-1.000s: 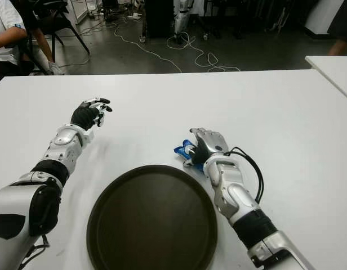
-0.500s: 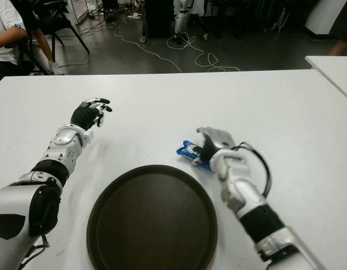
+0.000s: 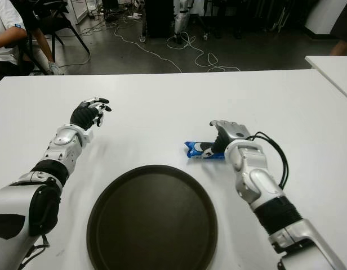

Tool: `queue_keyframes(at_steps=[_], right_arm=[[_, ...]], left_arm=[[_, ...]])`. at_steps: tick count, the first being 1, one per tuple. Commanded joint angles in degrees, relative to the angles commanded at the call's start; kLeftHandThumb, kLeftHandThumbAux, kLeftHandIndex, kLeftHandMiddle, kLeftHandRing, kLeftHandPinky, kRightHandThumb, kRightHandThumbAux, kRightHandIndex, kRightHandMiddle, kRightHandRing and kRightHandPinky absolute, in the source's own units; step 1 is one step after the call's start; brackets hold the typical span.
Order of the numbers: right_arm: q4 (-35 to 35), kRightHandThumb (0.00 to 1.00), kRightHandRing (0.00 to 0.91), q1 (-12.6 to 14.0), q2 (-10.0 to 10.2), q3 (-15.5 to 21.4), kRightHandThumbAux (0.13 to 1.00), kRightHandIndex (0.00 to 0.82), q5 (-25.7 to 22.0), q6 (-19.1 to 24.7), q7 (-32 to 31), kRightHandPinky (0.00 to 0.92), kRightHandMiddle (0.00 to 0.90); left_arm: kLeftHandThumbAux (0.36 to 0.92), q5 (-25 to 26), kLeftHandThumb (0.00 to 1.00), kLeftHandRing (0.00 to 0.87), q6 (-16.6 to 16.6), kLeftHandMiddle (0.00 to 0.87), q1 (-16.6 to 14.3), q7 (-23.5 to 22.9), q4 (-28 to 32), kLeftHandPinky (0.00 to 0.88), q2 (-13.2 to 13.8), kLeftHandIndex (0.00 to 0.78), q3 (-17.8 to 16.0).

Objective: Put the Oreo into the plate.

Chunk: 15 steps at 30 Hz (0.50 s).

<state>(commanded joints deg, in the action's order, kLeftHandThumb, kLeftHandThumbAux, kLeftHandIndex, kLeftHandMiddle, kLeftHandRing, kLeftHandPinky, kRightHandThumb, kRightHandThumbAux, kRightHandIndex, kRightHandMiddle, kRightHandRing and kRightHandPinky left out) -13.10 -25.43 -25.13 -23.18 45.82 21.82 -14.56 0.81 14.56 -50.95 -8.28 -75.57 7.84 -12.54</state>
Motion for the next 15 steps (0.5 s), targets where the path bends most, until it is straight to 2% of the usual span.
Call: queue_keyframes(at_steps=[2,4,7,8,9,12,15], right_arm=[[0.3,0.000,0.286,-0.2,-1.1,0.1,0.699,0.210,0.2,-0.6,-0.8,0.280,0.281],[0.4,0.003,0.371,-0.2,-1.7,0.3,0.760,0.302,0.1,-1.2,-0.9,0.384,0.362],[0.5,0.049,0.454,0.1,-2.0,0.7,0.805,0.381,0.1,-1.9,-0.5,0.470,0.444],[0.6,0.274,0.496,0.2,-2.1,0.8,0.780,0.396,0.0,-2.0,-0.3,0.506,0.487],[0.7,0.419,0.524,0.2,-2.2,0.9,0.764,0.406,0.0,-2.3,-0.2,0.529,0.514],[0.8,0.596,0.573,0.4,-2.4,1.2,0.742,0.418,0.1,-2.8,0.2,0.562,0.569],[0.9,0.656,0.594,0.5,-2.5,1.4,0.734,0.424,0.3,-3.1,0.3,0.570,0.595]], left_arm=[[0.661,-0.2,0.855,0.795,0.1,0.549,0.0,0.0,0.0,0.821,0.0,0.413,0.2],[0.661,-0.4,0.855,0.793,0.1,0.551,0.0,0.0,0.0,0.819,0.1,0.414,0.4],[0.661,-0.4,0.856,0.793,0.1,0.552,0.0,0.0,0.0,0.819,0.1,0.414,0.4],[0.661,-0.4,0.856,0.793,0.1,0.552,0.0,0.0,0.0,0.819,0.1,0.415,0.4],[0.661,-0.4,0.856,0.793,0.1,0.552,0.0,0.1,0.0,0.819,0.0,0.415,0.4],[0.661,-0.4,0.856,0.794,0.2,0.553,0.0,0.1,0.0,0.820,0.0,0.415,0.4],[0.661,-0.3,0.856,0.797,0.2,0.554,0.0,0.1,0.0,0.823,0.0,0.414,0.4]])
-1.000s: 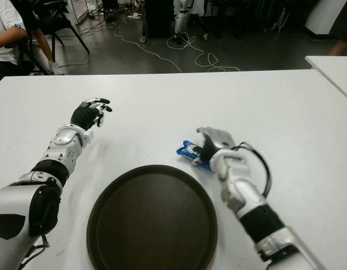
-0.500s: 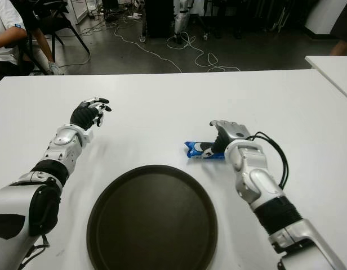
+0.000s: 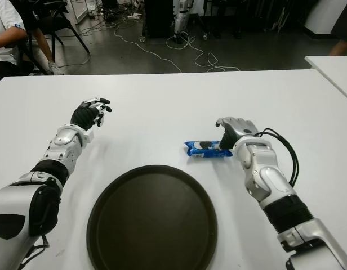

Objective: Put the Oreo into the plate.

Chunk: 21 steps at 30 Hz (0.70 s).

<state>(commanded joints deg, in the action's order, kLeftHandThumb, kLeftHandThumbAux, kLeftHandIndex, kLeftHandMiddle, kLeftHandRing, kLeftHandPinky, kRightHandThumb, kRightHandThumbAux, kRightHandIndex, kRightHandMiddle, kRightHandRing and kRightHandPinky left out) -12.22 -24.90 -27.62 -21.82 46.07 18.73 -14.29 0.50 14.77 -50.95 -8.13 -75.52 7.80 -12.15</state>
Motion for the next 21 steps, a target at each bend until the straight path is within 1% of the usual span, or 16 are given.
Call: queue_keyframes(at_steps=[6,10,21], right_arm=[[0.2,0.685,0.609,0.3,-0.4,0.4,0.728,0.427,0.5,-0.1,0.6,0.577,0.618],[0.6,0.689,0.615,0.4,-0.6,0.6,0.727,0.428,0.6,0.0,0.8,0.583,0.625],[1.3,0.688,0.615,0.6,-1.0,0.5,0.729,0.427,0.5,0.0,0.1,0.586,0.623]], left_arm=[[0.661,0.1,0.855,0.794,-0.3,0.553,0.0,0.3,0.0,0.822,0.0,0.414,-0.1],[0.661,0.1,0.855,0.804,-0.5,0.553,-0.1,0.2,0.0,0.829,0.0,0.413,-0.2],[0.661,0.5,0.855,0.795,-0.5,0.552,-0.1,0.0,0.0,0.825,-0.1,0.413,-0.5]])
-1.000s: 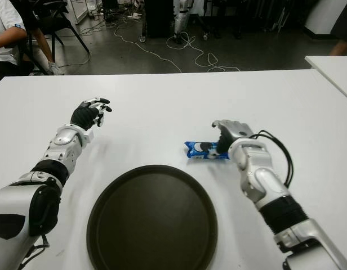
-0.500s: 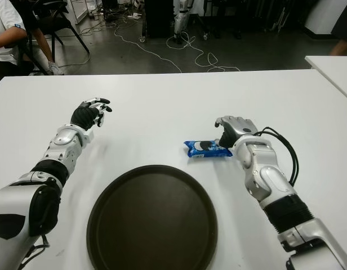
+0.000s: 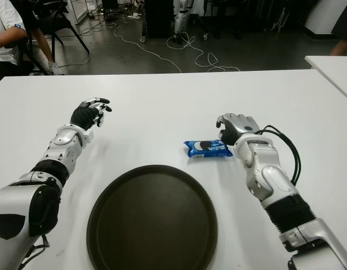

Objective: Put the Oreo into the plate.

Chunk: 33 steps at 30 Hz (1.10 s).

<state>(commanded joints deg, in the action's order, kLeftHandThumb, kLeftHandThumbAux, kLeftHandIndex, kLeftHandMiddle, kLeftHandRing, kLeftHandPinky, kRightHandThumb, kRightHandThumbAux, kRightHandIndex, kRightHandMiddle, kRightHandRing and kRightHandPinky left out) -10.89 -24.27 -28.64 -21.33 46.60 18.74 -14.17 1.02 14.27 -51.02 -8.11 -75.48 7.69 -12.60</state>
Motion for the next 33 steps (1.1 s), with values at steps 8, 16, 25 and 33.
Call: queue_keyframes(at_steps=[8,16,25,33], right_arm=[[-0.5,0.687,0.622,0.2,0.9,0.1,0.730,0.426,-0.8,-0.9,1.3,0.589,0.629],[-1.7,0.683,0.610,-0.1,0.9,0.1,0.734,0.423,-2.0,-2.9,0.5,0.568,0.616],[-2.8,0.670,0.469,-0.3,0.8,0.1,0.745,0.405,-3.2,-5.6,0.7,0.424,0.474],[-3.8,0.092,0.071,-0.4,0.4,0.2,0.878,0.089,-4.6,-10.0,1.2,0.069,0.072]], left_arm=[[0.661,-0.1,0.856,0.785,0.2,0.554,0.0,0.0,0.0,0.819,0.0,0.414,0.1],[0.662,0.1,0.855,0.804,0.4,0.550,0.0,0.0,0.0,0.831,0.0,0.412,0.0],[0.662,0.0,0.854,0.804,0.0,0.550,-0.1,0.1,0.0,0.830,0.0,0.412,0.0],[0.661,-0.1,0.855,0.784,0.2,0.552,-0.1,0.1,0.0,0.816,-0.1,0.412,0.1]])
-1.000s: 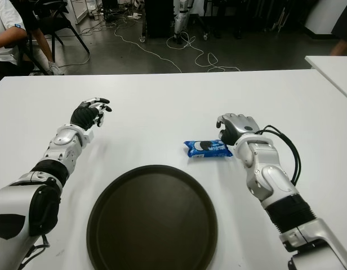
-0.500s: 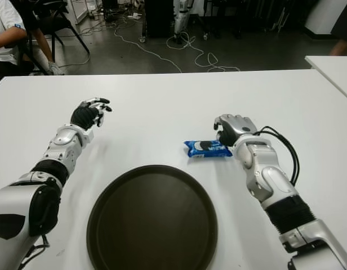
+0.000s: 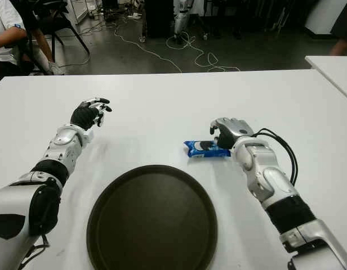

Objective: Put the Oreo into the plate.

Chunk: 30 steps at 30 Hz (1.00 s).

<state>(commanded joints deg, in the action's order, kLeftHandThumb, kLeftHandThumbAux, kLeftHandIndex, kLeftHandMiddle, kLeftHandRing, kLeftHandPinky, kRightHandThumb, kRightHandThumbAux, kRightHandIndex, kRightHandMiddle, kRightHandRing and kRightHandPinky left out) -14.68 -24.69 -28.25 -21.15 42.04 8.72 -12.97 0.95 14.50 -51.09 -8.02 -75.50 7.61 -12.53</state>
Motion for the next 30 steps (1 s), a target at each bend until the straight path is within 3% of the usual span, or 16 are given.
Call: queue_keyframes(at_steps=[6,30], right_arm=[[-0.1,0.009,0.007,0.1,-0.7,0.0,0.876,0.010,-0.9,-3.6,0.0,0.007,0.007],[-1.3,0.000,0.000,-0.1,-0.3,0.5,0.788,0.000,-1.2,-5.2,-0.8,0.000,0.000]], left_arm=[[0.660,-0.4,0.856,0.779,0.1,0.554,0.0,0.1,0.0,0.811,0.1,0.414,0.4],[0.660,-0.3,0.856,0.788,0.0,0.558,0.1,-0.2,0.0,0.821,0.2,0.415,0.3]])
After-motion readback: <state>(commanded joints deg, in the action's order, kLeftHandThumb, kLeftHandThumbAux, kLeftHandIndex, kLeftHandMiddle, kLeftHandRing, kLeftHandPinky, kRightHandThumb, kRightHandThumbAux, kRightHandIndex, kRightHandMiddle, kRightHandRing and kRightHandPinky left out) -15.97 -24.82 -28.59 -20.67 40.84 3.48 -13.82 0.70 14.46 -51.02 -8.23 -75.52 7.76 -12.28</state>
